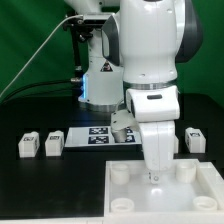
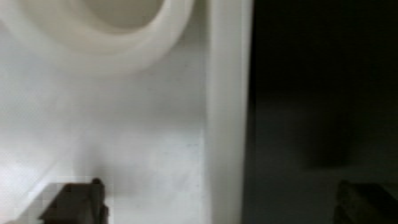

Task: Assemble one leg

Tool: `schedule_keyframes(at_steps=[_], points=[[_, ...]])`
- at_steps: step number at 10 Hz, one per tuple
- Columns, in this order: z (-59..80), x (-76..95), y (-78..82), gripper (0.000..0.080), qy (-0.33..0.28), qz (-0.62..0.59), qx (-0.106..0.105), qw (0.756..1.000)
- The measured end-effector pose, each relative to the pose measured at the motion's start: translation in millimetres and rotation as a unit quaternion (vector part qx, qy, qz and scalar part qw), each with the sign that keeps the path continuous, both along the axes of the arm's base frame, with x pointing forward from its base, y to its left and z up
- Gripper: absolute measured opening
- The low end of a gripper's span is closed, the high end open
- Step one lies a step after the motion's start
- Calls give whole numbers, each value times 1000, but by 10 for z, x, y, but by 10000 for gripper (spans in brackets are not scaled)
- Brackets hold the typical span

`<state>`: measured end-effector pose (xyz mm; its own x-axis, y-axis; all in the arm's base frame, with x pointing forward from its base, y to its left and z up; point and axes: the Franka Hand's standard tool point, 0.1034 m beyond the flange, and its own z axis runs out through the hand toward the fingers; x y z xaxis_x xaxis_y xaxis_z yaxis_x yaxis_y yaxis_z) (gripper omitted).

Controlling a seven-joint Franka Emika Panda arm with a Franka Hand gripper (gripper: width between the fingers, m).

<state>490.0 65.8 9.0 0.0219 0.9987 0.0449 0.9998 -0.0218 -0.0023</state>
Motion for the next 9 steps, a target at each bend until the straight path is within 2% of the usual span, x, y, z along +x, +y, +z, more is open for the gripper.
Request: schedule_keyframes(at_steps=[4,7,9], points=[[21,4,-1,648,0,-24,0,1000],[414,-16,182,648,-21,-85,-2,996],[580,-83,458,648,-11,-242,4,970]])
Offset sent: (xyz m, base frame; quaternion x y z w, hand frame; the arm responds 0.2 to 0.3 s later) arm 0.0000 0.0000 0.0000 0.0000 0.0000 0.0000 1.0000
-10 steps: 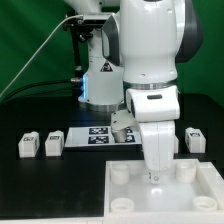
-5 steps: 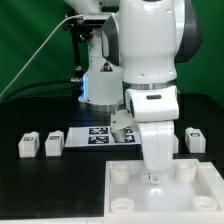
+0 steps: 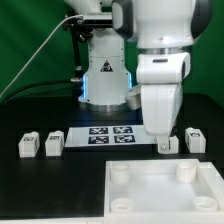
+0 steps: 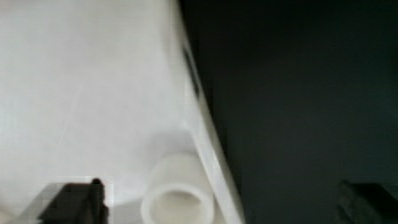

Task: Assemble one leg

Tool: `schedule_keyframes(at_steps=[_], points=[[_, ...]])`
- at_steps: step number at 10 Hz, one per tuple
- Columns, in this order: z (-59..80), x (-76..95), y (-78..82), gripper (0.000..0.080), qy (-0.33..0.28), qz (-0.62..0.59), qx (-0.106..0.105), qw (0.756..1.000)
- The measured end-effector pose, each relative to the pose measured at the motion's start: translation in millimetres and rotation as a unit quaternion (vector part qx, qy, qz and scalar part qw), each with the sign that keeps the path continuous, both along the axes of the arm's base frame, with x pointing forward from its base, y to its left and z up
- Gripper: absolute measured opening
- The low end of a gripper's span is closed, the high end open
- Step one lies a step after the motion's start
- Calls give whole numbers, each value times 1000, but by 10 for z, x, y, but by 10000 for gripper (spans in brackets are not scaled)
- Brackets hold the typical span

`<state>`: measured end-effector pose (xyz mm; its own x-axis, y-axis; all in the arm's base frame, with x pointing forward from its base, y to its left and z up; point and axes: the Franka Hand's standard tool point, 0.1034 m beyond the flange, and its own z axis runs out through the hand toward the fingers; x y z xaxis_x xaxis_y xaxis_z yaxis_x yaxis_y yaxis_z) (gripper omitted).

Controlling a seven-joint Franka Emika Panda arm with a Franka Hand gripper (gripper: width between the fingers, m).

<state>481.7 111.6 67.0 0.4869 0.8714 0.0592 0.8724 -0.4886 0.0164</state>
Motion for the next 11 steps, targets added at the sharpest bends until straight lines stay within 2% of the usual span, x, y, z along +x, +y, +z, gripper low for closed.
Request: schedule_keyframes(at_steps=[2,3,5,6,8,9,10,11], points=[[-9,-77,254,648,0,-119,16,993],[-58,-78,275,648,-8,-169,29,985],[-60,-89,275,648,1,-241,34,970],[-76,-114,327,648,7,-287,38,957],[-105,-248,654,648,27,-417,46,907],[-97,-294,763,648,36,-477,50,877],[-123,-338,806,648,43,-508,50,859],[-130,-348,789,648,48,-500,44,864]])
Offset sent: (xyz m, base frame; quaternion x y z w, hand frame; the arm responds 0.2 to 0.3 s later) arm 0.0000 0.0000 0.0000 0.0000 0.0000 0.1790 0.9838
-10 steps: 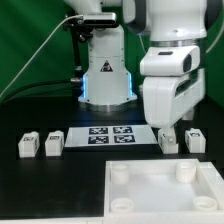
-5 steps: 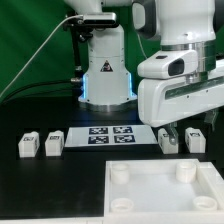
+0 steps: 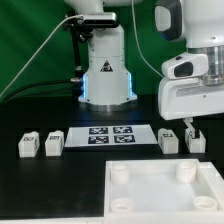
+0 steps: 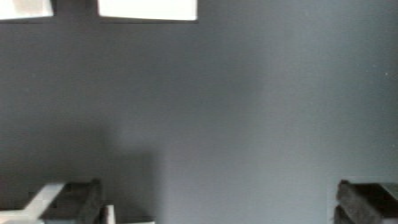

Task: Assemble one leg

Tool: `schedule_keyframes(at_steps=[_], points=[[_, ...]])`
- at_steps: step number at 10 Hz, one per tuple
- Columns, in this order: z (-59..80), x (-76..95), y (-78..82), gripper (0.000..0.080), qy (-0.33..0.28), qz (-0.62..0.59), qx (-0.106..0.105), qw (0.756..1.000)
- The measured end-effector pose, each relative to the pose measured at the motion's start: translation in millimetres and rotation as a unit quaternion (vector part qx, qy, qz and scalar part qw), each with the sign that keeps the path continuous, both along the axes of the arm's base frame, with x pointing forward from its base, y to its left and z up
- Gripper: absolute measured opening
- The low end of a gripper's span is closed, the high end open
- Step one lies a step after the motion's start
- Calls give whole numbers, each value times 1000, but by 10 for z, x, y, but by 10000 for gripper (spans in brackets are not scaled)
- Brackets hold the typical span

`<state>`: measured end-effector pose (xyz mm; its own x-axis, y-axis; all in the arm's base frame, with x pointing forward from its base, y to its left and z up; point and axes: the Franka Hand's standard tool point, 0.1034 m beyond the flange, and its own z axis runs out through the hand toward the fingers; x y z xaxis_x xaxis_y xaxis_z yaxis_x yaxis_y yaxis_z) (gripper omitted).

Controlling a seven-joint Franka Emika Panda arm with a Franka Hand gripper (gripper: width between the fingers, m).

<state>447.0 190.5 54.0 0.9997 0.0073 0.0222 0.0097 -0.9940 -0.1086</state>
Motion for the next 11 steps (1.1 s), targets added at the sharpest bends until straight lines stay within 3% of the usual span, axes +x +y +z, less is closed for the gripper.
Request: schedule_keyframes(at_steps=[2,4,8,11], points=[[9,16,-3,648,11,1,-2,1000],[-24,-177,-23,648,121,-18,-19,992],[-151,-369,-81,648,289,-13,-39,956],[-185,-373,-121,648,381,0,-42,924]])
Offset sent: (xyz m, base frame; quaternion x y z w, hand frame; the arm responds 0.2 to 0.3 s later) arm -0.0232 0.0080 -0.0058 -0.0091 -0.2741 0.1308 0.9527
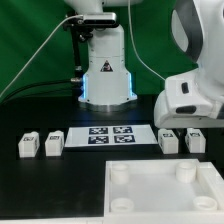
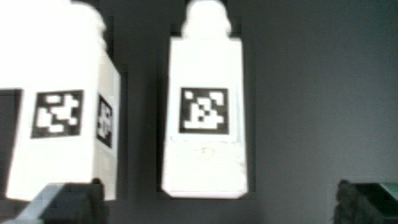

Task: Assemble one leg

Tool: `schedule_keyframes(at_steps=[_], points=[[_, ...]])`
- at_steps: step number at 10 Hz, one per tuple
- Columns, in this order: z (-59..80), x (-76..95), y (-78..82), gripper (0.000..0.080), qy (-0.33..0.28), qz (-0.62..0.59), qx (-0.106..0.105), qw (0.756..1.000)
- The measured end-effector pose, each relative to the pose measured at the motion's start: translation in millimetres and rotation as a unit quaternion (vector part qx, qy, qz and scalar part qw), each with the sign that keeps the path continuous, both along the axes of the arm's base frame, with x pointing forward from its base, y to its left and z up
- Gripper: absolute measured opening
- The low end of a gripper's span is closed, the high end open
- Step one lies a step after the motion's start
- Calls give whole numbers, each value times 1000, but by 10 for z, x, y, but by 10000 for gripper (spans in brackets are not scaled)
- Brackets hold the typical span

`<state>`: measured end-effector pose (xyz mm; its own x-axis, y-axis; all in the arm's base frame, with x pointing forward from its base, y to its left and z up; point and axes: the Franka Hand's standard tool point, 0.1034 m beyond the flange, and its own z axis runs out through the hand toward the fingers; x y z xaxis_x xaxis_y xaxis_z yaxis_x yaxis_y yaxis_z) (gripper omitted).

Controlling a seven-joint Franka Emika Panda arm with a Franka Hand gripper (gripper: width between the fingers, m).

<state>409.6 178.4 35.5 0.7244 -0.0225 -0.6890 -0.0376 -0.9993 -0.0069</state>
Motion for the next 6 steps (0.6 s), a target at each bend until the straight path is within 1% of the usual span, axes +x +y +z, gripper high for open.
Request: schedule_keyframes(at_steps=[1,2,3,5,6], points=[[-28,16,2,648,12,0,0,1000],[-32,11,16,648,11,-1,-1,1000],[-55,-18,52,648,13,-4,-6,1000],[-125,-141,96,648,24,-6,-17,1000],[-157,-199,112,648,26,-5,-19,999]])
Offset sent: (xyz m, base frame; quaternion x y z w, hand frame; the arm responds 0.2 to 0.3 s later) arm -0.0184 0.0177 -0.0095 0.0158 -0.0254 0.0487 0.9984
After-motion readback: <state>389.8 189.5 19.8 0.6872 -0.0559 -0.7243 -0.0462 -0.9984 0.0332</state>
